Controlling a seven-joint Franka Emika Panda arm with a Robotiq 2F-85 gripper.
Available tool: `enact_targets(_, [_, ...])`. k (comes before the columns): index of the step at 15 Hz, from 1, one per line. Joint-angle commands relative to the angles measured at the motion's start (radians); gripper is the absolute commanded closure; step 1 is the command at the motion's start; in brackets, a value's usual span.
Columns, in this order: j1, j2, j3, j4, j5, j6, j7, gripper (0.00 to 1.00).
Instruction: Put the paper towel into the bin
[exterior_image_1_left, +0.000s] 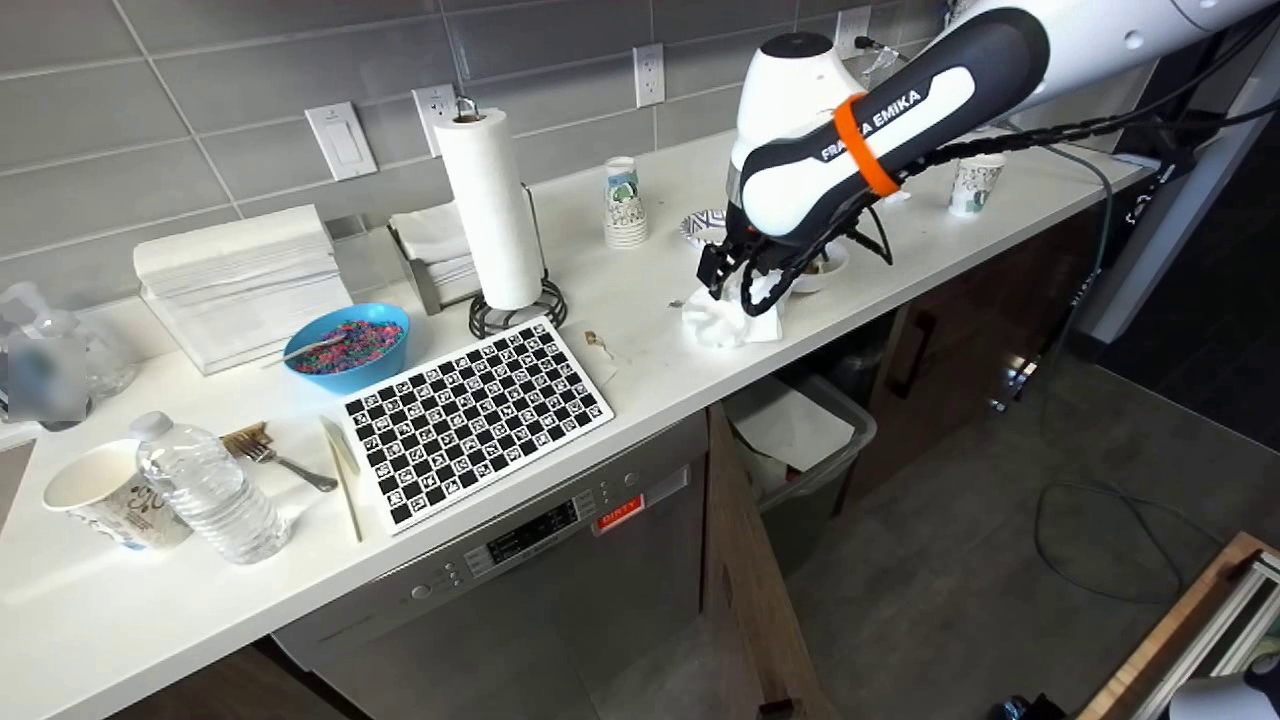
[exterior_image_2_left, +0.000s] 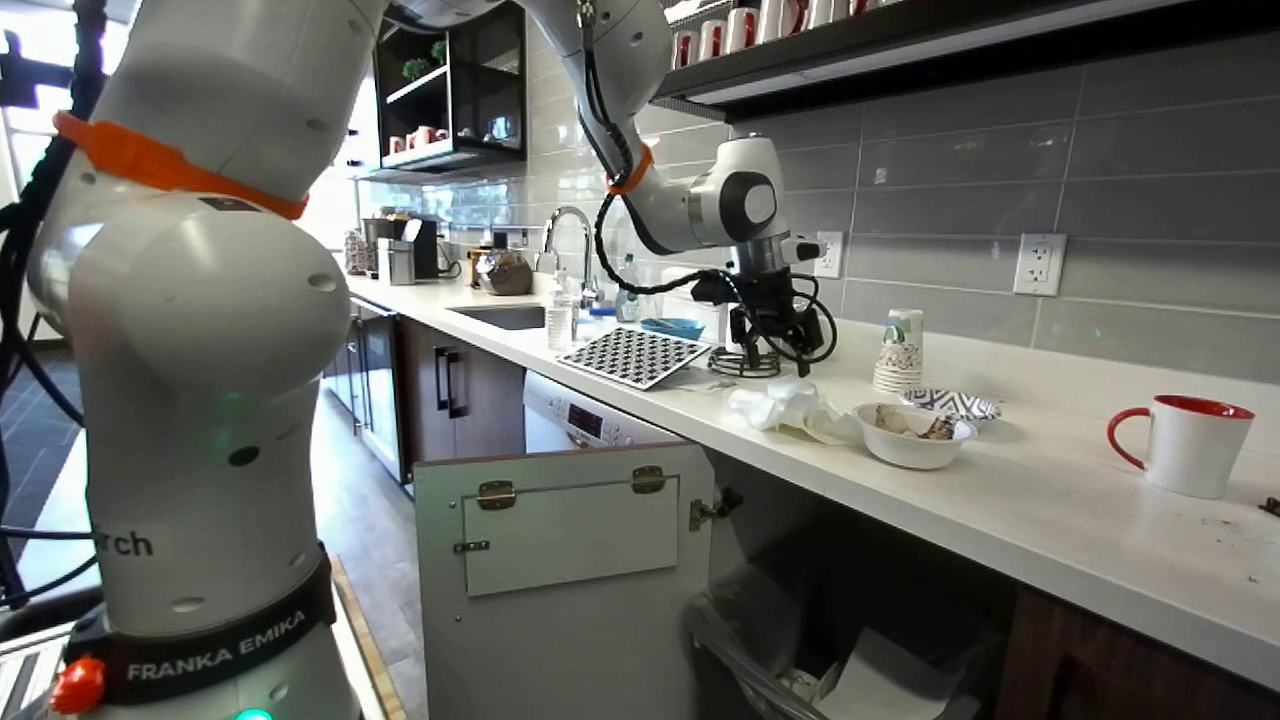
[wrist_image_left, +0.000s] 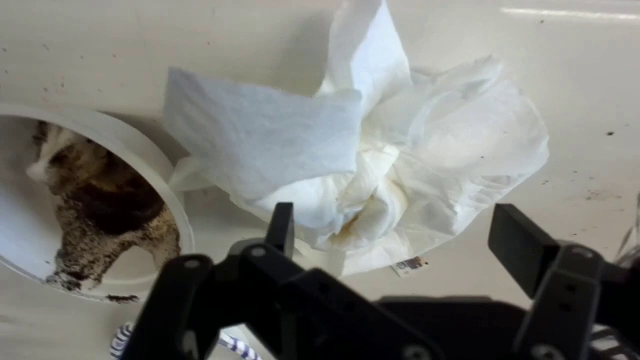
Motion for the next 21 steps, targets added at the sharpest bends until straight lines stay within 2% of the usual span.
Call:
enact_targets(1, [-0.005, 0.035, -0.011, 0.017, -0.1, -0.017, 0.257, 0.0])
enact_targets(4, [-0.008, 0.056, -0.009, 0.029, -0.093, -0.042, 0.419, 0.0])
enact_targets(8, [-0.01, 0.085, -0.008, 0.045, -0.087, -0.046, 0.542, 0.0])
enact_targets(13, [-0.017, 0.129, -0.003, 0.074, -0.086, -0.019, 0.622, 0.0])
enact_targets(20, [-0.018, 0.179, 0.009, 0.089, -0.077, 0.005, 0.648, 0.0])
enact_targets(21, [-0.019, 0.182, 0.01, 0.088, -0.075, 0.01, 0.646, 0.11])
